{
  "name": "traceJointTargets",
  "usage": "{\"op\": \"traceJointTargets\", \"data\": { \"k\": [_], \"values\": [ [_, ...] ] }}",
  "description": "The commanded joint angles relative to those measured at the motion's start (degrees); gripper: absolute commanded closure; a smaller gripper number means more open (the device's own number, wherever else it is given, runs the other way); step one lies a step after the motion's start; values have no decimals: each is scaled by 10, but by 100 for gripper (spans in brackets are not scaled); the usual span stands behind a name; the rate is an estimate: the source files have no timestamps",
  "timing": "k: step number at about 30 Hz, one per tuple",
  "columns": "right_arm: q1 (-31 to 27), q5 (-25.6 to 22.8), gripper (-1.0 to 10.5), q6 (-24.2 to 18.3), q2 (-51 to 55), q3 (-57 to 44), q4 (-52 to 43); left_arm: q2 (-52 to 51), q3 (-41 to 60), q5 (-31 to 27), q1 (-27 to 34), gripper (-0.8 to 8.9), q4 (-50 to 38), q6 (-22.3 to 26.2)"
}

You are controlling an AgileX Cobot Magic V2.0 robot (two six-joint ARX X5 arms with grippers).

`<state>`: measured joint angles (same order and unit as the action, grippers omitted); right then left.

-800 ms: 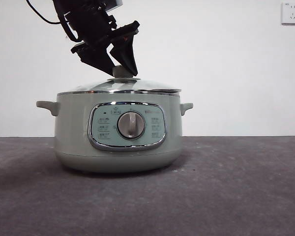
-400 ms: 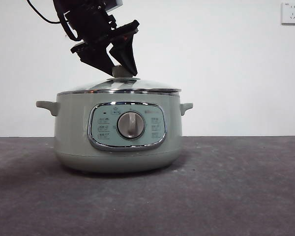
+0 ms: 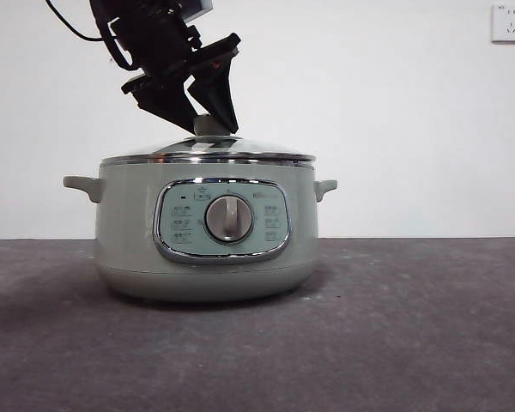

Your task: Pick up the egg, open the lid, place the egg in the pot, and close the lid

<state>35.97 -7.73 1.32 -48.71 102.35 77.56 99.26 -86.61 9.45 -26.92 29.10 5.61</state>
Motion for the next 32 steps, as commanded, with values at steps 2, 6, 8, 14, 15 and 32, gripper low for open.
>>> {"op": "traceJointTargets", "data": {
  "k": [2, 6, 8, 14, 15, 32],
  "values": [
    [0, -3, 537, 4, 2, -3, 14, 12, 10, 15, -3, 822, 23, 17],
    [0, -3, 537, 3, 2, -3, 14, 12, 10, 15, -3, 822, 29, 17],
    [0, -3, 537, 3, 2, -3, 14, 12, 10, 14, -3, 822, 30, 17],
    [0, -2, 537, 4, 2, -3, 14, 12, 10, 14, -3, 811, 29, 17],
    [0, -3, 537, 4, 2, -3, 14, 12, 10, 15, -3, 801, 29, 17],
    [0, -3, 537, 4, 2, -3, 14, 12, -6, 15, -1, 398, 30, 14]
  ]
}}
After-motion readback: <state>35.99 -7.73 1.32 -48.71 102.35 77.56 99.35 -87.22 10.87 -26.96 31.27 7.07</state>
